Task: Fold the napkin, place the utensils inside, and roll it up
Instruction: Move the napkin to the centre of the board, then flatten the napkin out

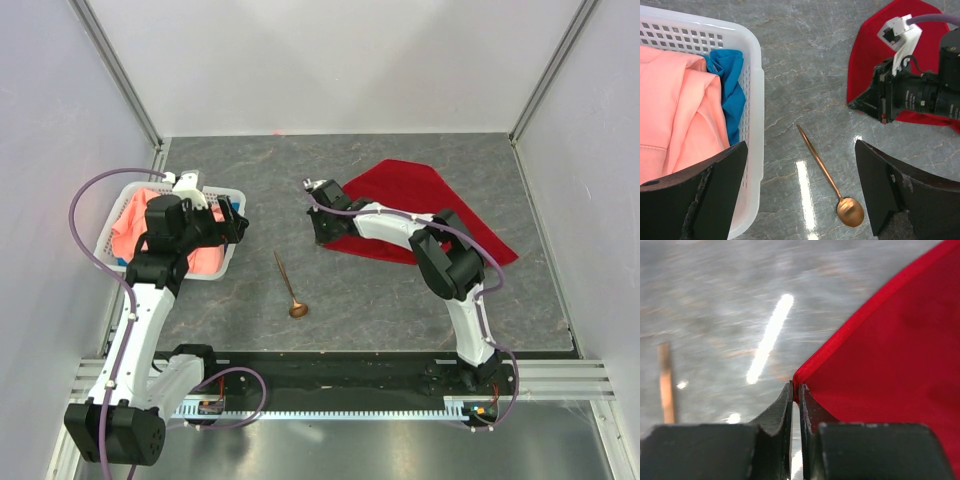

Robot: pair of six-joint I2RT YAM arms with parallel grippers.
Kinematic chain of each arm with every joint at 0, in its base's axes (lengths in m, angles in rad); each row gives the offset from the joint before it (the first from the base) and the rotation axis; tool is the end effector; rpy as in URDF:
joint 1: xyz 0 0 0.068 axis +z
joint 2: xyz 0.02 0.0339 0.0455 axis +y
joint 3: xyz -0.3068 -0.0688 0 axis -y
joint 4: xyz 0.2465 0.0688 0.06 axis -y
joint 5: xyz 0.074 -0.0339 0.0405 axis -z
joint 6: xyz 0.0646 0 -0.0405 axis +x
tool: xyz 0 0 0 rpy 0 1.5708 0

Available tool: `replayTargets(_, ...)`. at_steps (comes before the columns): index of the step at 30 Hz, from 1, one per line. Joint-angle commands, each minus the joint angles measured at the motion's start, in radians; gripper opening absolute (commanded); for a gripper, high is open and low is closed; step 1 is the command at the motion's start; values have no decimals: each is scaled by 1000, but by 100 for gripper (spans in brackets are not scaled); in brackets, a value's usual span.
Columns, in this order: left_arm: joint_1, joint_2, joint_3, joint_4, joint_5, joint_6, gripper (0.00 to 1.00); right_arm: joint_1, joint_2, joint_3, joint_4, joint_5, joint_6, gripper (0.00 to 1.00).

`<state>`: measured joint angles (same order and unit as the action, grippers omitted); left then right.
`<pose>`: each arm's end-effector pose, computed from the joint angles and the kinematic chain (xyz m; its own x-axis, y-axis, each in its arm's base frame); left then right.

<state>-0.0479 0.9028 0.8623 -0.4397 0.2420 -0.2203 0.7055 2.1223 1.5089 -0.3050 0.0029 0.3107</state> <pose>0.1990 -0.0250 0.3412 -0.5068 -0.1881 -0.8413 0.1517 0.9412 -0.3018 0.3815 0.3247 0.1718 -0.7738 -0.2575 -0.5787 -0.4311 0.8834 0.1834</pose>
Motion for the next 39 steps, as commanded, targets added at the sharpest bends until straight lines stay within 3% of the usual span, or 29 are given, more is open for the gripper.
replayTargets(1,-1,11,-2,29,36,29,91,48,7,50,12,-121,44,12)
replayTargets(4,-18,39,0,38,55,18,87,48,-56,59,15,-121,47,25)
replayTargets(8,-146,94,14,42,13,-68,85,37,-192,31,0,-75,21,55)
replayTargets(11,-228,143,-2,65,-27,-151,84,6,-295,-36,-28,-37,-8,68)
replayTargets(17,-395,286,-17,185,-121,-244,84,-90,-383,-177,-60,20,-79,77)
replayTargets(25,-471,590,90,228,-152,-264,83,-133,-366,-254,-62,129,-154,83)
replayTargets(29,-471,653,112,254,-155,-271,83,-136,-337,-265,-60,155,-168,83)
replayTargets(33,-471,723,141,259,-155,-268,82,-135,-299,-266,-66,155,-174,74)
replayTargets(39,-471,809,184,254,-194,-242,77,-136,-346,-279,-115,154,-174,33)
